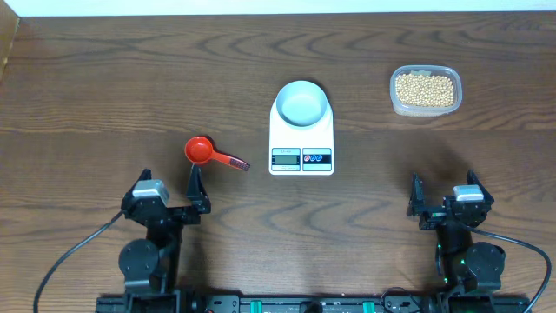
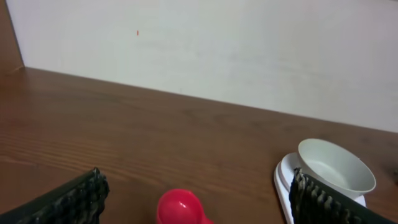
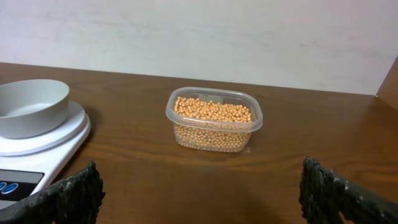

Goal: Scoop item into bowl and weigh 50g on scale
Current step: 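Move the left gripper toward the red scoop's cup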

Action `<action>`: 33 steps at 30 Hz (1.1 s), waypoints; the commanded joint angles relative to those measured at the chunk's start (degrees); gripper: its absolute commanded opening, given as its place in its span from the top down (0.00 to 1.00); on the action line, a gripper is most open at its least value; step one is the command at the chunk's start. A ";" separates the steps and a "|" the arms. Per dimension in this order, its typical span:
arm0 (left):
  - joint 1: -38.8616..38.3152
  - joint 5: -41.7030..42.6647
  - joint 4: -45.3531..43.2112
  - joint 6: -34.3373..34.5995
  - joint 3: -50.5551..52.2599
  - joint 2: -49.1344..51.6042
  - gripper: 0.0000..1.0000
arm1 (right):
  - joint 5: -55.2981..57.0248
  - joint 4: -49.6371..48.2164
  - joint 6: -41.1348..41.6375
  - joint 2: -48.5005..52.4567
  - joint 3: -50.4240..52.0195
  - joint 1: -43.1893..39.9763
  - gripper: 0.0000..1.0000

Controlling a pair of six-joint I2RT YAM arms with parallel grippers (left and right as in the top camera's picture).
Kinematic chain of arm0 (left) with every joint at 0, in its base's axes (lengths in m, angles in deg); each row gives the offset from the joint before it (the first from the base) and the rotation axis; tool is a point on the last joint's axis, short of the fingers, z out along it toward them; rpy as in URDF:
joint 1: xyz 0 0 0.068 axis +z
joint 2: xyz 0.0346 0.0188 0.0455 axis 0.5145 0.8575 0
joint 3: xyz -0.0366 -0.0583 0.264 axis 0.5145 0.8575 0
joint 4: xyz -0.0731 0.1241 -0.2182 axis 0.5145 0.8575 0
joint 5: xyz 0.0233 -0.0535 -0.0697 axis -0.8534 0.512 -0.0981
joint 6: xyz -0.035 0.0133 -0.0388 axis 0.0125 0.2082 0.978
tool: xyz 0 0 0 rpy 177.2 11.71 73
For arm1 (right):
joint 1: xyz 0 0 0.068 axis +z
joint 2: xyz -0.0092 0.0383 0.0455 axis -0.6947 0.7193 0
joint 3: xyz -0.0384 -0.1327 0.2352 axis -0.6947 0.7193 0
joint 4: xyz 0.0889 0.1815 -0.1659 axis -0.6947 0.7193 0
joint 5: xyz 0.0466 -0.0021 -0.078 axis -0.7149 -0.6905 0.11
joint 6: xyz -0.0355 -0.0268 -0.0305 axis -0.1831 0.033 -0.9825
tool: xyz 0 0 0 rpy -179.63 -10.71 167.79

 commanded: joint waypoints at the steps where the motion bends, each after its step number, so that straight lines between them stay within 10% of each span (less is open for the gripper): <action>1: -0.22 0.66 0.90 0.57 -4.96 5.16 0.05 | 0.24 0.22 -0.52 -0.35 0.09 0.33 0.01; 15: -0.17 1.38 11.32 0.94 -20.79 28.04 0.05 | 0.24 0.22 -0.52 -0.35 0.09 0.33 0.01; 33: -0.17 2.47 8.76 8.41 -20.79 31.54 0.02 | 0.24 0.22 -0.52 -0.31 0.11 0.33 0.01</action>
